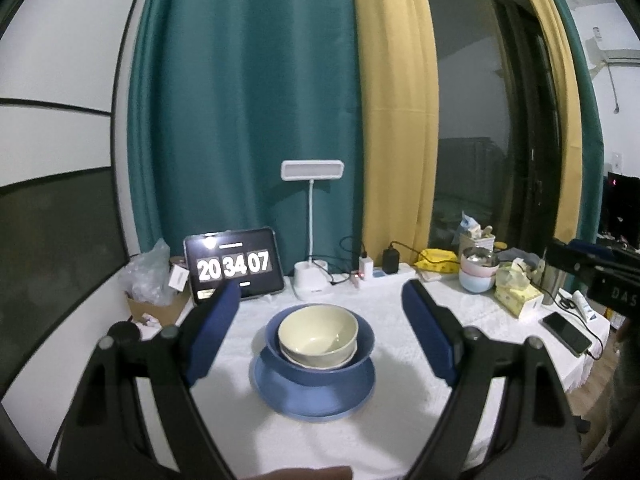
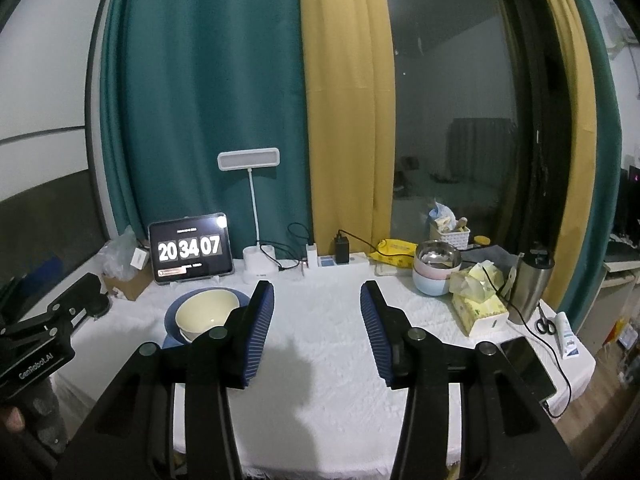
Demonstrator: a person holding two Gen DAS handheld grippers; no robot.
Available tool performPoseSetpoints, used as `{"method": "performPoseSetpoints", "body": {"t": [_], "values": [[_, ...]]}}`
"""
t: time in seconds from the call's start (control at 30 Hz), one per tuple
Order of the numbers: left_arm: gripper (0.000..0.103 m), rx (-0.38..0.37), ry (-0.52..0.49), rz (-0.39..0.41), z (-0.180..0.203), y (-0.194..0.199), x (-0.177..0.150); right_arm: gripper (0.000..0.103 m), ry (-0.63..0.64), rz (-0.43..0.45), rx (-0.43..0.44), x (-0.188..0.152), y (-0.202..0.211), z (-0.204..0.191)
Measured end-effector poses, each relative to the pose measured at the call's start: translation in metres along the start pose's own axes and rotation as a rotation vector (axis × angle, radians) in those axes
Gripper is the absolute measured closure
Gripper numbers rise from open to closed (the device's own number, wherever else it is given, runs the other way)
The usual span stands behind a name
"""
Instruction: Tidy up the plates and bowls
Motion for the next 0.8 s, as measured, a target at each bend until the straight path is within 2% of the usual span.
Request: {"method": "performPoseSetpoints", "body": {"t": [0.8], "values": [[0.018,0.0,0.01,-0.015,-0.0013,-0.0031,-0.0002,0.054,-0.003,-0.012,0.004,0.0006,-0.0051,-0.0052]]}}
Point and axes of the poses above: each gripper's, at about its wrist camera, not at the fingertips, and y roughly against the way its jaws point, z to its right, x to its top, the point moved 8 cm from there along -y, roughly the way its jaws point, and after that the axes turned 11 degrees about y, right-handed, at the moved point
